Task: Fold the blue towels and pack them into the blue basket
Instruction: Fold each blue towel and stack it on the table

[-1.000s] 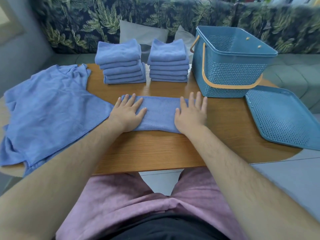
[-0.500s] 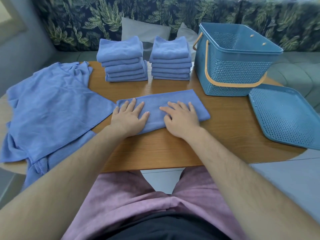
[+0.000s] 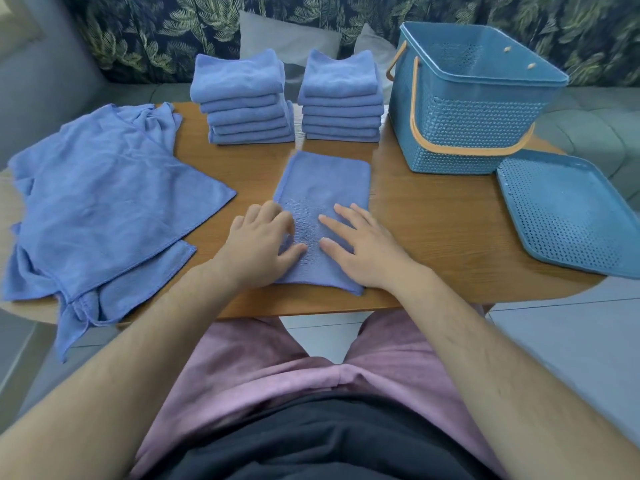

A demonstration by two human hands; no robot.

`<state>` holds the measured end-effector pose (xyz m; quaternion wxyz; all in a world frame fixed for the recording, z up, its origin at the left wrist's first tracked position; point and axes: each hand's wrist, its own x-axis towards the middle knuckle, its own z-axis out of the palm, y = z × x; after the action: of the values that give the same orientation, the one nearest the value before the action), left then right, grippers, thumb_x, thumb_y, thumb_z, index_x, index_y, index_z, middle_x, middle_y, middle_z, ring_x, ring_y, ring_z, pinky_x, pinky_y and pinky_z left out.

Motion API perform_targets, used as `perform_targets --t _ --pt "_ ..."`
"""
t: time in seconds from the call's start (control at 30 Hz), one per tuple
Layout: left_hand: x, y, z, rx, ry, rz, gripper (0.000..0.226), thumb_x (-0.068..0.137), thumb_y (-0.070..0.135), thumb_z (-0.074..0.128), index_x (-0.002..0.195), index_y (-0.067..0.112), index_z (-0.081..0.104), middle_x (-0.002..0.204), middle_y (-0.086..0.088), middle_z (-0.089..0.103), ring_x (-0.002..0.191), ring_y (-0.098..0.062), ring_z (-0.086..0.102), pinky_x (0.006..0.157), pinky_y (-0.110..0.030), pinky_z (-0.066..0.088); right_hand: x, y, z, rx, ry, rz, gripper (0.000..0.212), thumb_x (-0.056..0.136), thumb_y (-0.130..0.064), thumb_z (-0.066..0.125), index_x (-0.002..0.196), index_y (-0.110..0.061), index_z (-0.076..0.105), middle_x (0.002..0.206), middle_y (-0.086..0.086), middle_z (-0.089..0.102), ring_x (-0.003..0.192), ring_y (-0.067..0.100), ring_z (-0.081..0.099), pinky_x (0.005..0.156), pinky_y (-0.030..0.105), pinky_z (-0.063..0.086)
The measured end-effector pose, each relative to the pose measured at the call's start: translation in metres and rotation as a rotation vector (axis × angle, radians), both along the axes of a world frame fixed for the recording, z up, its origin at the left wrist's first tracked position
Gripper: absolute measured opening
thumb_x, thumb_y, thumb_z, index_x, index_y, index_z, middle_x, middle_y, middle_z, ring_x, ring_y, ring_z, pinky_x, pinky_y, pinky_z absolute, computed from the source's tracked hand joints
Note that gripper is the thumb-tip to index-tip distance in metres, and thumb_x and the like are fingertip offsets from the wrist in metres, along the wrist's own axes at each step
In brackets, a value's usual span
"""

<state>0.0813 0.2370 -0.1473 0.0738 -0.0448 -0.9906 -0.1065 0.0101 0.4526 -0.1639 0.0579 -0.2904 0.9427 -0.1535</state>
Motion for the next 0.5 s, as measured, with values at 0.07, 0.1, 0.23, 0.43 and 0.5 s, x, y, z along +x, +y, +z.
perform_targets --t 0.07,0.1,0.23,0.43,0.5 --pt "0.0 -0.002 -0.006 0.011 -0.114 -0.114 0.061 0.096 0.063 0.027 0.15 0.036 0.038 0.164 0.012 0.023 0.152 -0.013 0.014 0.121 -0.042 0.015 -0.014 0.007 0.0 -0.026 -0.001 0.064 0.055 0.101 -0.063 0.037 0.153 -0.048 0.034 0.167 -0.014 0.019 0.156 0.01 0.004 0.126 0.041 0.011" --pt "0.001 0.0 -0.01 0.013 -0.167 -0.131 0.062 0.1 0.062 0.02 0.157 0.039 0.023 0.167 0.016 0.009 0.155 -0.009 0.001 0.125 -0.041 0.003 -0.018 0.009 0.0 -0.044 -0.009 0.085 0.053 0.101 -0.061 0.039 0.153 -0.048 0.036 0.167 -0.015 0.02 0.156 0.008 0.004 0.126 0.04 0.011" --pt "0.009 0.012 -0.019 0.042 -0.179 -0.029 0.071 0.095 0.064 0.007 0.16 0.036 0.011 0.169 0.009 -0.002 0.155 -0.012 -0.006 0.125 -0.04 -0.001 -0.015 0.019 0.002 -0.111 -0.01 0.132 0.047 0.103 -0.053 0.044 0.15 -0.046 0.043 0.166 -0.014 0.022 0.156 0.007 0.004 0.127 0.034 0.01" --pt "0.023 -0.023 -0.007 0.361 -0.264 -0.18 0.056 0.102 0.043 0.052 0.154 0.032 0.037 0.166 0.014 0.015 0.152 0.002 0.001 0.127 -0.036 0.001 0.004 0.052 -0.005 -0.355 0.048 0.123 0.037 0.1 -0.04 0.052 0.134 -0.035 0.066 0.156 -0.006 0.044 0.147 0.013 0.034 0.122 0.032 0.025" --pt "0.027 -0.041 -0.001 0.541 -0.29 -0.217 0.044 0.097 0.028 0.066 0.14 0.032 0.057 0.159 0.018 0.032 0.149 0.008 0.013 0.125 -0.029 0.007 0.015 0.062 -0.008 -0.454 0.053 0.131 0.036 0.095 -0.011 0.061 0.123 -0.03 0.074 0.148 -0.006 0.052 0.135 0.012 0.044 0.117 0.024 0.028"
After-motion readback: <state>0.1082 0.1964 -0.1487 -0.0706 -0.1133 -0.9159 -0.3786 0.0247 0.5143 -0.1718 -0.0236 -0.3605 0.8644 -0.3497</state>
